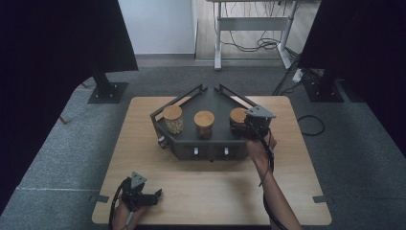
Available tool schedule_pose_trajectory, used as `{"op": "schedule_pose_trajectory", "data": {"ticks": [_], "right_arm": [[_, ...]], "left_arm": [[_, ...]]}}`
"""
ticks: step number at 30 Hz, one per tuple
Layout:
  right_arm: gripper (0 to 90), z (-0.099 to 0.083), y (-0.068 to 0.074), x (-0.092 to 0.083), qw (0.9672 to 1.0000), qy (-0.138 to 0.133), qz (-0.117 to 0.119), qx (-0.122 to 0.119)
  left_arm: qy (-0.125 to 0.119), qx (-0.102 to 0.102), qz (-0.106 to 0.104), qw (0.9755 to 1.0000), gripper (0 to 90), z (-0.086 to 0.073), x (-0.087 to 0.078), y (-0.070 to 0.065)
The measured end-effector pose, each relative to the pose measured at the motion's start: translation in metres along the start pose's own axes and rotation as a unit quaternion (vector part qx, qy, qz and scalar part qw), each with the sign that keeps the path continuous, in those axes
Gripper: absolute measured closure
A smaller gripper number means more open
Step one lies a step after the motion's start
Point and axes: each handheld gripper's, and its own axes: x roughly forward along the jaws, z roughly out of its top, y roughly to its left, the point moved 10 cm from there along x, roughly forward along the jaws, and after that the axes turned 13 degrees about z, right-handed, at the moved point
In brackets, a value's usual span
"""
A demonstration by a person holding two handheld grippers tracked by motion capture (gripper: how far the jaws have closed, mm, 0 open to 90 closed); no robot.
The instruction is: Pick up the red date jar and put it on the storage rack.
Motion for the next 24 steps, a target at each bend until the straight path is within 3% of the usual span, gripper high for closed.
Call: {"op": "schedule_pose_trajectory", "data": {"ticks": [9,24], "right_arm": [[4.0,0.0000,-0.0010,0.0023,0.9999,0.004,0.013,0.003],[3.7,-0.0010,0.0032,-0.0072,0.9999,0.000,0.012,-0.012]], "left_arm": [[0.000,0.001,0.000,1.0000,2.0,0.0000,0.0000,0.0001],[0.000,0.000,-0.002,1.0000,2.0,-0.0002,-0.0001,-0.0001]]}}
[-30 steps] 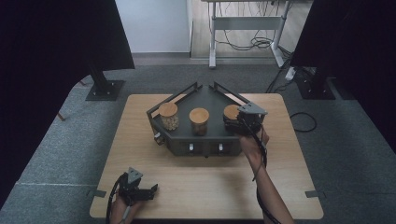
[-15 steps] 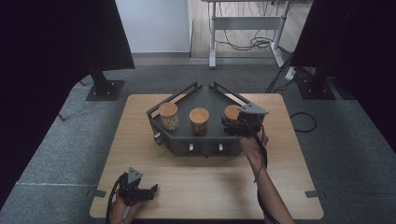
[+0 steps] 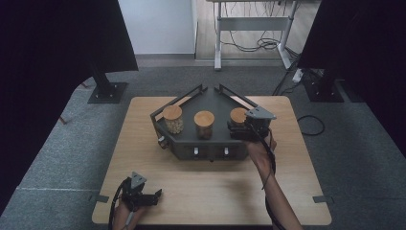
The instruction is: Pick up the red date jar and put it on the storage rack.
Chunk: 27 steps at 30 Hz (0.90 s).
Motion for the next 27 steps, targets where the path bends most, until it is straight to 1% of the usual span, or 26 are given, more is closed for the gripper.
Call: {"op": "schedule_pose_trajectory", "data": {"ticks": [6,9,16,27], "right_arm": [[3.6,-0.001,0.000,-0.007,1.0000,-0.003,-0.002,0.000],[3.7,-0.002,-0.001,-0.013,1.0000,-0.009,-0.002,0.001],[4.1,-0.005,0.000,-0.023,0.9999,-0.013,-0.002,-0.004],[4.9,-0.008,0.001,-0.034,0.9999,-0.013,-0.002,-0.010]], "left_arm": [[0.000,0.000,0.000,1.0000,2.0,0.000,0.000,0.000],[0.000,0.001,0.000,1.0000,2.0,0.000,0.000,0.000],[0.000,0.002,0.000,1.0000,2.0,0.000,0.000,0.000],[0.000,0.001,0.000,1.0000,2.0,0.000,0.000,0.000]]}}
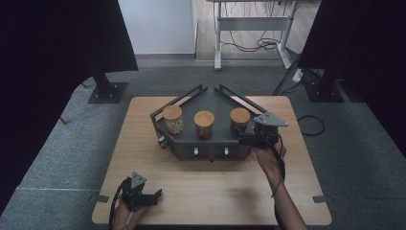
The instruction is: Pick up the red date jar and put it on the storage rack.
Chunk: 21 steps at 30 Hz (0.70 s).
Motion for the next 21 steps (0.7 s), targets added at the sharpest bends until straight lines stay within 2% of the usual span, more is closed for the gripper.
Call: {"op": "schedule_pose_trajectory", "data": {"ticks": [21], "right_arm": [[5.5,-0.014,0.004,-0.018,1.0000,-0.006,0.002,-0.003]], "left_arm": [[0.000,0.000,0.000,1.0000,2.0,0.000,0.000,0.000]]}}
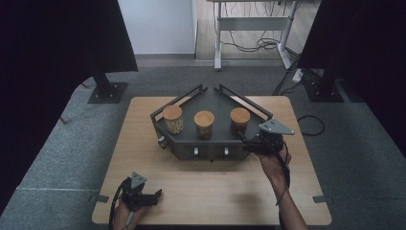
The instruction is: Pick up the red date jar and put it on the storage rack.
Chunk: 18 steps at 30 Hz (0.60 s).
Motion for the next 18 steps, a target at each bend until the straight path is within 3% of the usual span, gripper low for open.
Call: {"op": "schedule_pose_trajectory", "data": {"ticks": [18], "right_arm": [[5.7,-0.009,0.005,-0.015,1.0000,-0.006,0.000,-0.006]], "left_arm": [[0.000,0.000,0.000,1.0000,2.0,0.000,0.000,0.000]]}}
